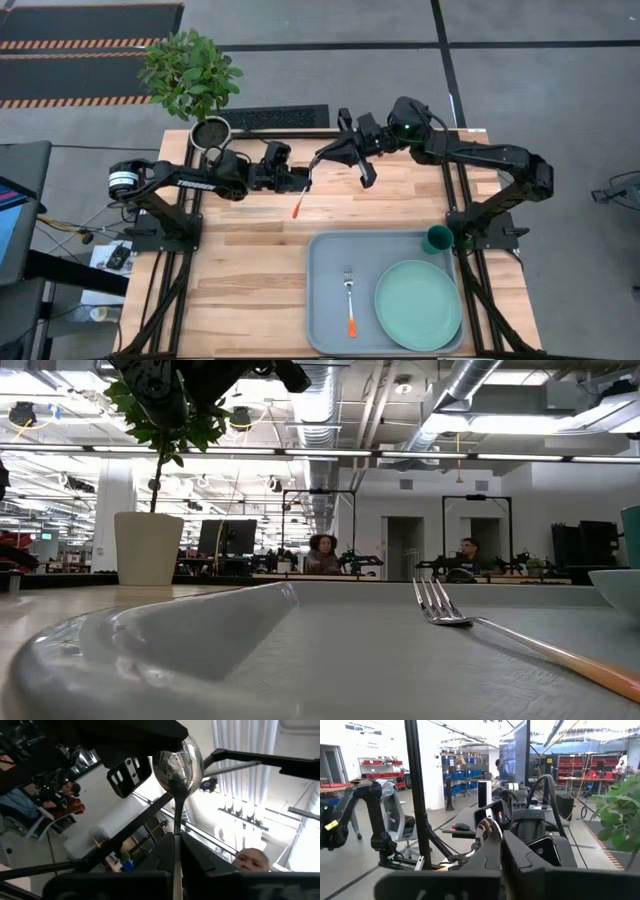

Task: Pick and place plate/cup/fork/spoon on tray
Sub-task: Put the orange spoon beside the orange fork on the blue serving tray

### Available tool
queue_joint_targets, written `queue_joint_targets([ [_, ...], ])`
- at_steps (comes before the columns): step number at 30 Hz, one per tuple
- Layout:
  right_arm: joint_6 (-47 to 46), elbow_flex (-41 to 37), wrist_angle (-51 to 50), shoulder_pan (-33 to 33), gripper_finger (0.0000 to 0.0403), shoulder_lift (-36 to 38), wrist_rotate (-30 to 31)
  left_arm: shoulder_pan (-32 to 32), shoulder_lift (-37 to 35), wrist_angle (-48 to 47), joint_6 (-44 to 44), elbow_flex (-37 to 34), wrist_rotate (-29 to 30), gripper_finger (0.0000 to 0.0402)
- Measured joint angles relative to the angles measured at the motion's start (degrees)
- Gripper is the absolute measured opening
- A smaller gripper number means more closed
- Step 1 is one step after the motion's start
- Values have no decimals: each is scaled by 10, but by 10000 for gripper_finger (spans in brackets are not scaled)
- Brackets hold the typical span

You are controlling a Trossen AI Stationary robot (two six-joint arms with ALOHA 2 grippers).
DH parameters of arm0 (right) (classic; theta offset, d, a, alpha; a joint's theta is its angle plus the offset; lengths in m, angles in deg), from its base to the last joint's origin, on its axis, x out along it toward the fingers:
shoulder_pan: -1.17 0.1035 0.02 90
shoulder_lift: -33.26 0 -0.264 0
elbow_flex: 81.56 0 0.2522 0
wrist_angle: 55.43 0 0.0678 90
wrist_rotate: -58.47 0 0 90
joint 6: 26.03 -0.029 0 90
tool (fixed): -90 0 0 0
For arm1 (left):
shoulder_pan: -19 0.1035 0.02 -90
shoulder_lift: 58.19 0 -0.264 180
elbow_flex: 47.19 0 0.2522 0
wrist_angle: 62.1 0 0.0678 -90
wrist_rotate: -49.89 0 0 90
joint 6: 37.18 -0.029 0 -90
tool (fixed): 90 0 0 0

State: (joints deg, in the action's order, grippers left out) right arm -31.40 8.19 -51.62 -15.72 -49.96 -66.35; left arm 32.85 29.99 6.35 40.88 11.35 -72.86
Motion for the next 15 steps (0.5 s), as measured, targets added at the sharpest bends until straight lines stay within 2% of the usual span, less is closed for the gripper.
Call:
queue_joint_targets([
  [3,-28,0,-4,-5,6,4,0,0,-1,-17,-15,0,10,19],
  [8,-51,-1,-45,-40,3,57,3,1,1,-27,-39,0,39,74],
  [15,-70,1,-209,-88,2,136,5,20,1,-62,-57,0,37,140],
])
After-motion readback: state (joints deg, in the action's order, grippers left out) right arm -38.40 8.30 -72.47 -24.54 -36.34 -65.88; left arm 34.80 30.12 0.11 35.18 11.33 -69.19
